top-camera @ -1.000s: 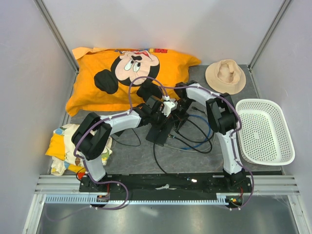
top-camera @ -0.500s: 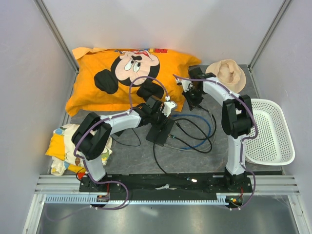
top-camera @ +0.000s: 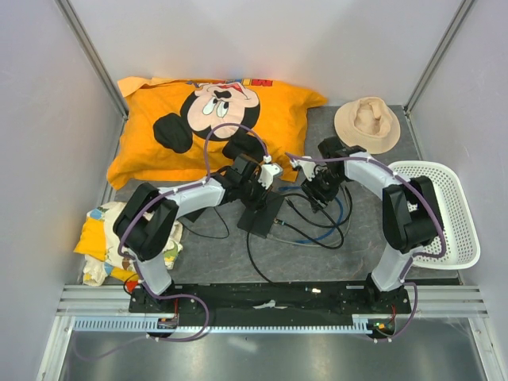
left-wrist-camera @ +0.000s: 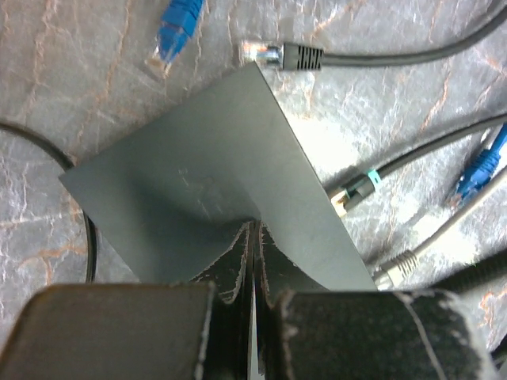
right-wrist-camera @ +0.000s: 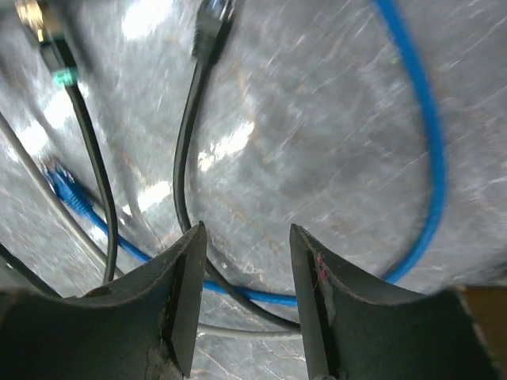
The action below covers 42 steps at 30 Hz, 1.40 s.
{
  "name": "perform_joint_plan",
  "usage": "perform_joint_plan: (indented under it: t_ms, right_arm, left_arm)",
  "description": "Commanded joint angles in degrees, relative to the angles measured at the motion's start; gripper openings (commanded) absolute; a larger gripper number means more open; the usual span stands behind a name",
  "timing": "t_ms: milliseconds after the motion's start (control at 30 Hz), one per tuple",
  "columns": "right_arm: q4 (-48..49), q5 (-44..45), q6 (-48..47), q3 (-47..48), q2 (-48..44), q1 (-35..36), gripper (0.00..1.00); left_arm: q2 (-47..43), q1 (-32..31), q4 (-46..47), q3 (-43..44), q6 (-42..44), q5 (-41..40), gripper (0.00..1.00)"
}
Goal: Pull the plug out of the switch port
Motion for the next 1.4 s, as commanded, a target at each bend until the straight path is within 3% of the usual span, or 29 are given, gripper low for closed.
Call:
perform_joint_plan:
  t_ms: [0,267,533,567,633,700,767,833,1033,1367]
  right_arm:
    - [3.69,-2.5,-5.21,-3.63,-3.46,0.34,0.55]
    - [3.16,-2.58,-9.25,-7.93,-2.15,3.07,0.59]
    - [8.16,3.03,-9.96,-12.67,-2.67,5.18,0.59]
    - [9.39,4.09,-9.52,-13.47,-3.89,5.79,0.56]
    - [13.17,7.16,-8.29,-16.09,-5.3,6.23,0.39]
    - [15.19,7.44,-7.94,-17.25,-7.85,6.32,0.13]
    - [15.82,7.26,-7.59,-17.96,-11.0,6.23,0.06]
    - [15.91,7.52,-6.62,-16.47,-13.21,6.23,0.0]
    - [14.42,4.9,-2.5,-1.72,-19.2,5.97,0.0]
    - [9.93,-3.63,3.05,26.59,-9.27,7.64,0.0]
  left_arm:
    - [-3.24,0.54,-4.77,-4.09,3.23,0.03,0.02]
    - [-6.85,2.02,-5.74,-7.09,1.84,-0.24,0.02]
    - [-8.26,9.67,-7.76,-6.3,-1.51,2.75,0.02]
    - [-8.52,10.28,-8.02,-6.12,-1.51,2.75,0.01]
    - [-9.22,11.87,-8.38,-6.47,-1.51,3.1,0.02]
    - [-10.45,13.1,-8.47,-7.26,-1.51,3.8,0.02]
    - [-11.16,13.72,-8.99,-8.49,-1.25,5.64,0.02]
    - [-12.03,14.16,-9.34,-9.28,-0.72,7.13,0.02]
    - [-12.83,14.42,-9.34,-9.11,0.16,9.16,0.02]
    - [-16.07,18.55,-9.78,-5.42,0.25,5.58,0.02]
